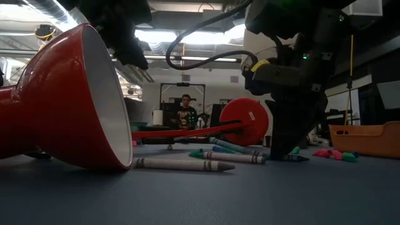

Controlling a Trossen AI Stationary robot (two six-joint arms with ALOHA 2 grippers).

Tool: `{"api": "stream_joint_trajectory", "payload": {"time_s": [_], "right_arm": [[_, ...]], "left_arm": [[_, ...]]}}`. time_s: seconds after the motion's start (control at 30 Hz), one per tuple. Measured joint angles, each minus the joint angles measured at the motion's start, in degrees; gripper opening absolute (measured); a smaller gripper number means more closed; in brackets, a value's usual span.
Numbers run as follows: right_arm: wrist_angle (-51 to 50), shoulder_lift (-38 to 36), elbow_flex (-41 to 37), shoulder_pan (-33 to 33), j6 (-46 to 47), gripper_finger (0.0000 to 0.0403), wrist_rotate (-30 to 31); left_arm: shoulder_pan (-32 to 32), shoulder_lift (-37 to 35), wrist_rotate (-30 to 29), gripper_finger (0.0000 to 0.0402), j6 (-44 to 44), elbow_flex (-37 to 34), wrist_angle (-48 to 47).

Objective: Sort crayons
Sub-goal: Put the right dark blue crayon into the left orange bin

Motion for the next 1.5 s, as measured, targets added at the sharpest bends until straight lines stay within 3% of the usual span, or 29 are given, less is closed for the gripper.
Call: {"api": "stream_joint_trajectory", "payload": {"time_s": [0.33,0.77,1.0,1.27,1.5], "right_arm": [[0.04,0.0,0.0,0.0,-0.02,0.0028,0.52],[-3.1,-6.96,-0.31,0.0,-3.23,0.0028,0.21],[-1.79,-10.88,-0.22,0.0,-5.67,0.0028,7.26],[18.21,-12.57,-0.15,0.0,-21.93,0.0028,18.18],[39.89,-12.57,-0.08,0.0,-42.66,0.0028,20.43]], "left_arm": [[-5.84,0.02,4.46,0.0078,-0.04,0.02,8.28],[-11.82,0.02,-1.43,0.0078,-0.01,0.02,9.51],[-11.91,0.02,-2.12,0.0078,-0.01,0.02,9.51],[-11.87,0.07,-3.28,0.0078,0.44,0.02,13.17],[-11.8,0.07,-3.23,0.0078,0.51,0.02,19.65]]}}
